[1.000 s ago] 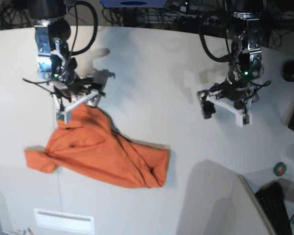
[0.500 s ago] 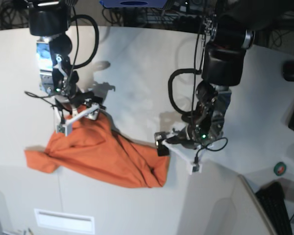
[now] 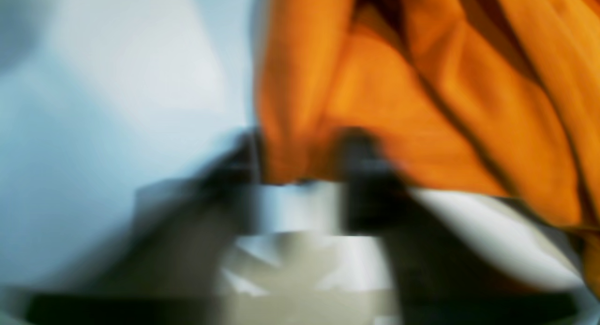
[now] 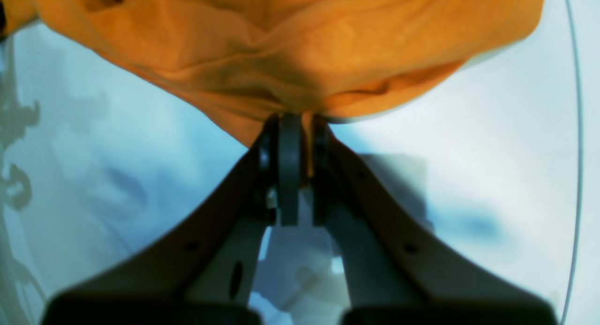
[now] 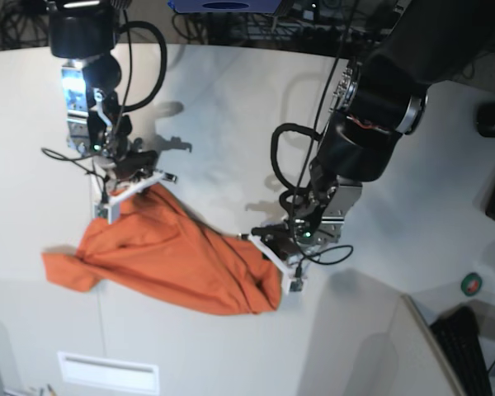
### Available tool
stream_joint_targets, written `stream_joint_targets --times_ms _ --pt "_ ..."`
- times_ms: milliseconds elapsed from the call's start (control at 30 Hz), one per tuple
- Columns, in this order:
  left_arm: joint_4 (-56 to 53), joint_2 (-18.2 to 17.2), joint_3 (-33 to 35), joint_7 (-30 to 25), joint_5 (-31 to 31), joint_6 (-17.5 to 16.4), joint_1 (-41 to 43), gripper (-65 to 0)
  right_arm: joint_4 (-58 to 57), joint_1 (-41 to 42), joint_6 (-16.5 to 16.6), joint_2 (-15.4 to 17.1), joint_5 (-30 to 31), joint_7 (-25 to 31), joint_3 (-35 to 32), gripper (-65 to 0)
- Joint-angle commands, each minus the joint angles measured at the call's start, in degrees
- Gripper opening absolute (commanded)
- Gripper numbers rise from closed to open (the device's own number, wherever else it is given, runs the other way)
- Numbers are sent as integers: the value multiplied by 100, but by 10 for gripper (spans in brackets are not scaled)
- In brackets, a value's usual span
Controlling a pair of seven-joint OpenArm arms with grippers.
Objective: Layout the t-shirt on the table in an organized manner, then fold the t-shirt properly
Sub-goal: 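Regrasp the t-shirt edges with both grippers, then pull the t-shirt apart with both grippers to spread it flat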
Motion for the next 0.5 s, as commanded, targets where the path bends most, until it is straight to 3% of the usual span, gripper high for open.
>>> stream_joint_targets --times_ms 0,67,233,467 --pt "226 -3 -12 -92 3 10 -117 -650 0 -43 -24 3 -36 -361 13 -650" --pt "551 -117 -12 -21 3 19 -2 -650 88 -87 -24 3 -36 -369 251 -650" --pt "1949 -530 -30 1579 3 36 94 -650 1213 -545 -24 20 -53 -449 523 -650" --pt "3786 -636 -56 3003 39 45 253 -650 2813 -589 -24 152 -53 -1679 541 -650"
